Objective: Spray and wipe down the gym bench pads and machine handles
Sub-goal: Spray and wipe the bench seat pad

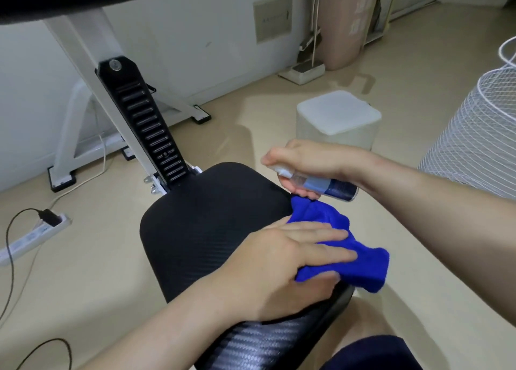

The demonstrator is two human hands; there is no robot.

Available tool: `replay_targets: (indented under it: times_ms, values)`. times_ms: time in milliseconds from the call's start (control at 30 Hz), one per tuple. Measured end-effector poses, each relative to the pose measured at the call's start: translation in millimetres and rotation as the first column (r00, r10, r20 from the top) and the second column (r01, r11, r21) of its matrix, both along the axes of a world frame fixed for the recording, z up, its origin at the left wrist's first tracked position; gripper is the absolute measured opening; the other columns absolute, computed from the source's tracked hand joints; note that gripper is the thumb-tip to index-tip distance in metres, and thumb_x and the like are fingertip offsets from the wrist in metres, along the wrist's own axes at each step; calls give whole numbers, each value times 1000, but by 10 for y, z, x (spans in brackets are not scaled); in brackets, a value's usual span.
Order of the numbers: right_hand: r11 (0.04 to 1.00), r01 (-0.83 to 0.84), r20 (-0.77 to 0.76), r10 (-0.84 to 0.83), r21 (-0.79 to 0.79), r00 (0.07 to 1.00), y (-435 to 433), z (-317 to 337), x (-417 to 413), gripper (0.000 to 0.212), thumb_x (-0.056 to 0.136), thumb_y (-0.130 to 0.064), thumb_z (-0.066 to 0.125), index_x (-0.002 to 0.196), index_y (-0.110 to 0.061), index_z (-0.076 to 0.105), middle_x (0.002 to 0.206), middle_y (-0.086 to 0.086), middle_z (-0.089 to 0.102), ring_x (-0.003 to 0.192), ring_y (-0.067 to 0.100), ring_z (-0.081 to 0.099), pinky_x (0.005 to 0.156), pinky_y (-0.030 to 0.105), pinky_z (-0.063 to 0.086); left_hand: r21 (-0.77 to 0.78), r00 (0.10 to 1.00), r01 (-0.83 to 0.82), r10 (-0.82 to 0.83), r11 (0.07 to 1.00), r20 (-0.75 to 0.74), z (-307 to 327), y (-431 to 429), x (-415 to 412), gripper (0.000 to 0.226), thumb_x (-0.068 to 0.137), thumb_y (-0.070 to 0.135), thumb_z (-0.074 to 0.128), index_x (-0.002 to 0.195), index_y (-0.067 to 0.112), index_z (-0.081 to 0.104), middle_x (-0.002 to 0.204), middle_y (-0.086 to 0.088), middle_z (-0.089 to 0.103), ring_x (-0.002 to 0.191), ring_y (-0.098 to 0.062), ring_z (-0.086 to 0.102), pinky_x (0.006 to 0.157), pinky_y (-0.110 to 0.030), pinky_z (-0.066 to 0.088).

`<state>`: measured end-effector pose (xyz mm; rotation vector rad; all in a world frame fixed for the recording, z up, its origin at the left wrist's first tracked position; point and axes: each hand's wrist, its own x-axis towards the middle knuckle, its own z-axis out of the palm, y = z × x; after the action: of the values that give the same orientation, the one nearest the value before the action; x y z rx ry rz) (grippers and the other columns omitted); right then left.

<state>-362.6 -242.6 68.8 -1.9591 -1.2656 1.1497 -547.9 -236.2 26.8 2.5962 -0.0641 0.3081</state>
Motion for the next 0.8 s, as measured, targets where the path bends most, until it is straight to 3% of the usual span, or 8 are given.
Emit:
replay_targets:
  times_ms: [133, 267, 333, 467, 667, 800]
  values:
    - [992, 118, 118, -124, 56, 985, -107, -113, 118, 68, 88, -63, 49, 60, -2, 59, 44, 7, 52, 42, 21, 49, 57, 25, 48, 89, 977, -133, 146, 987, -158, 40, 311, 54, 49, 91, 52, 35, 138, 44, 46, 150, 21, 37, 140, 7, 25, 117, -39, 24]
    - [971, 223, -3, -224, 81, 975, -210, -168, 209, 63, 90, -57, 47, 57, -4, 58, 46, 14, 51, 37, 23, 47, 55, 33, 43, 230, 899, -280, 339, 932, -279, -69, 906, 263, 44, 99, 45, 33, 143, 47, 34, 156, 20, 26, 144, 0, 17, 119, -46, 11]
    - [969, 234, -25, -232, 85, 972, -222, -158, 206, 63, 90, -57, 46, 57, -4, 57, 47, 15, 52, 37, 23, 47, 56, 33, 43, 203, 843, -408, 453, 890, -290, -148, 1207, 328, 43, 101, 41, 32, 144, 44, 34, 157, 18, 24, 146, -4, 16, 118, -45, 12]
    - [971, 219, -28, -217, 101, 976, -204, -140, 142, 63, 89, -59, 47, 57, -6, 57, 48, 14, 53, 38, 24, 48, 54, 32, 44, 199, 713, -616, 646, 763, -271, -322, 1495, 88, 49, 99, 38, 26, 147, 30, 36, 158, 5, 28, 147, -13, 17, 117, -48, 20]
    - [973, 201, -97, -190, 117, 977, -122, -105, -12, 62, 89, -58, 49, 59, -5, 57, 49, 16, 52, 43, 25, 49, 49, 28, 45, 223, 551, -790, 821, 572, -151, -374, 1342, -439, 47, 98, 23, 34, 143, 13, 44, 147, -9, 45, 140, -24, 33, 112, -38, 29]
    - [986, 148, -94, -141, 73, 985, -81, -55, -96, 64, 84, -64, 51, 61, -5, 60, 46, 11, 53, 47, 25, 54, 56, 33, 48, 40, 411, -902, 884, 430, -223, -387, 1400, -719, 48, 95, 25, 33, 139, 15, 48, 141, -11, 52, 131, -29, 43, 103, -37, 35]
